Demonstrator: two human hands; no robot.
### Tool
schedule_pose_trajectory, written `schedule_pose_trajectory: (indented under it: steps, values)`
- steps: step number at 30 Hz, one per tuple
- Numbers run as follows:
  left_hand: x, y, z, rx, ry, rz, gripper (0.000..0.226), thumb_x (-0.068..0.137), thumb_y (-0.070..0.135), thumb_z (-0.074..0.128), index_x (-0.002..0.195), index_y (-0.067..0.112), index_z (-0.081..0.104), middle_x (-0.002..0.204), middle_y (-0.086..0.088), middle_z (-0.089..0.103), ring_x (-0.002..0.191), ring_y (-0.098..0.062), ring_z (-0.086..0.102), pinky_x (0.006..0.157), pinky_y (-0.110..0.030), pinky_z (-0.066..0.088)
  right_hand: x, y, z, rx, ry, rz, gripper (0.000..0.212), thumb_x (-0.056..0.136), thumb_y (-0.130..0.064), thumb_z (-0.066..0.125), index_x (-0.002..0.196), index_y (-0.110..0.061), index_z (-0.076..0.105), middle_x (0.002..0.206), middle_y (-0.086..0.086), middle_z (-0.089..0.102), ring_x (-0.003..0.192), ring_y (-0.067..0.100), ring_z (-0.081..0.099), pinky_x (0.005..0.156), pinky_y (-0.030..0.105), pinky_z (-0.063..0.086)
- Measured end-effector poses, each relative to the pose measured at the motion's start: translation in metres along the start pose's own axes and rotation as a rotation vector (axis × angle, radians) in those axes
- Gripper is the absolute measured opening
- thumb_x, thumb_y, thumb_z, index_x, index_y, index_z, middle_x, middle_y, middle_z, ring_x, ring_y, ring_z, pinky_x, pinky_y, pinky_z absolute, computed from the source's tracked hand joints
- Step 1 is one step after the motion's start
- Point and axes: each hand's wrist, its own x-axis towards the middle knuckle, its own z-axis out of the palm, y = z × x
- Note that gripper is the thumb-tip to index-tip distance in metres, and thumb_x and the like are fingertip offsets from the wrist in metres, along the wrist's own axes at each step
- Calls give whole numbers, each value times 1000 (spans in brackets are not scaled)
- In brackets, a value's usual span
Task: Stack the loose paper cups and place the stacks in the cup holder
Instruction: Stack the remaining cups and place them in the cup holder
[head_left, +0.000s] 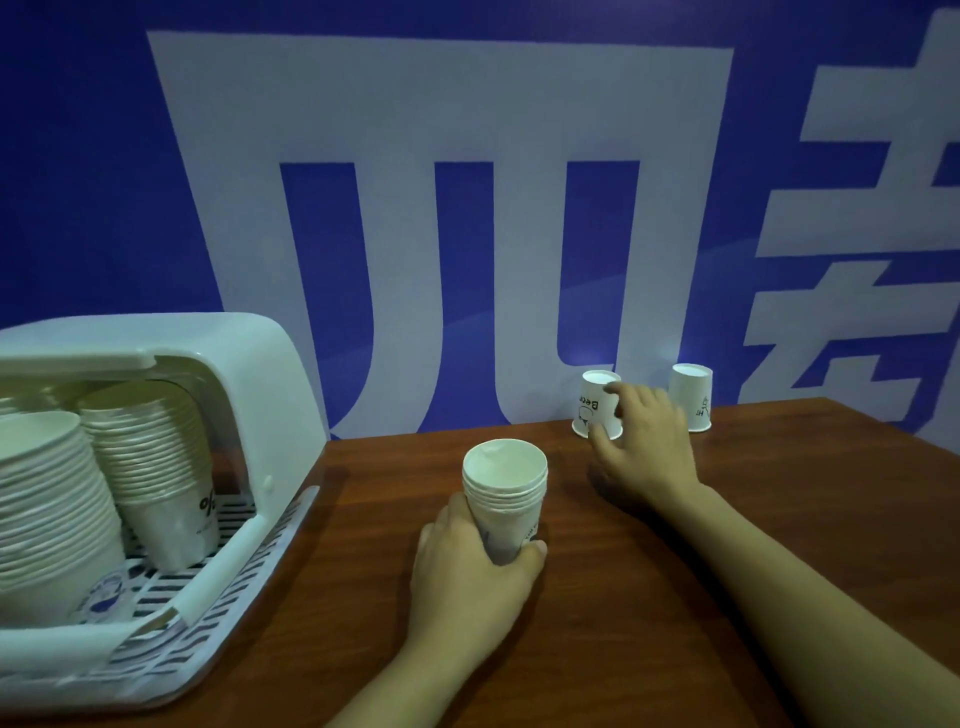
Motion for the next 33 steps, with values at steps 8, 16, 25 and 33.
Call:
schedule_pose_trajectory:
  steps: [8,16,25,33]
  values:
    - [0,1,1,1,-21,-15,64,57,72,68,113,48,48,110,28,60,115,-6,58,97,-36,57,9,10,16,-105,-190,-23,58,93,-32,60,148,-23,42,151,4,48,136,36,46,106,53,41]
    - [0,3,-1,23,-9,-7,63,61,69,71,115,47,47,111,26,61,114,-7,58,96,-36,57,15,4,4,-85,26,23,54,82,-55,63,123,-20,58,119,6,55,108,30,53,86,48,50]
    - [-1,1,-1,25,-11,6,61,75,52,83,126,42,51,116,25,59,118,-9,57,97,-33,55,44,-19,-28,-303,-516,200,59,95,-66,51,124,-15,59,120,12,69,106,31,64,86,43,57]
    - [-1,2,0,35,-9,1,64,77,52,84,130,39,51,120,24,58,119,-8,53,100,-31,53,45,-84,-88,517,-375,163,59,81,-35,84,122,-18,45,108,4,62,90,18,65,67,28,52]
